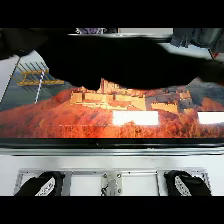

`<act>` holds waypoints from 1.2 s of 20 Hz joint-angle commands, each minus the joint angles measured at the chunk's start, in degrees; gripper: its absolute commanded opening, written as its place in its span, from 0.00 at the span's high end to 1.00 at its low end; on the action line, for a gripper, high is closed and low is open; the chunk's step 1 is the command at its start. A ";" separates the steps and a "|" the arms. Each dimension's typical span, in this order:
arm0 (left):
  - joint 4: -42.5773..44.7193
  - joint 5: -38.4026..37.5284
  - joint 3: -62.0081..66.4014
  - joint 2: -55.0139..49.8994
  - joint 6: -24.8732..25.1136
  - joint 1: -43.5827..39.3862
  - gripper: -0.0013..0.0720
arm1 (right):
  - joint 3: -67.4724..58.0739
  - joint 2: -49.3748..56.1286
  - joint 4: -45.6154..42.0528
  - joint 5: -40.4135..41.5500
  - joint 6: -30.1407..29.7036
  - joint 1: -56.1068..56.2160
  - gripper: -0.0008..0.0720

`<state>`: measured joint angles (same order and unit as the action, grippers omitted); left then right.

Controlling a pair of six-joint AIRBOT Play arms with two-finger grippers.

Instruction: Fold the clothes and pants, and hang the long-sleeved shirts on hangers.

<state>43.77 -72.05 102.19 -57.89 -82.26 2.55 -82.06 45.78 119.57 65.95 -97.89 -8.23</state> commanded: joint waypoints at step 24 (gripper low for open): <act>10.19 6.75 -53.18 -8.90 -4.13 -4.68 0.04 | 34.47 4.90 -2.58 2.71 7.69 0.72 0.95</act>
<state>55.22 -65.76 55.61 -68.07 -88.42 -1.83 -48.05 50.33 117.05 69.04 -89.97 -7.57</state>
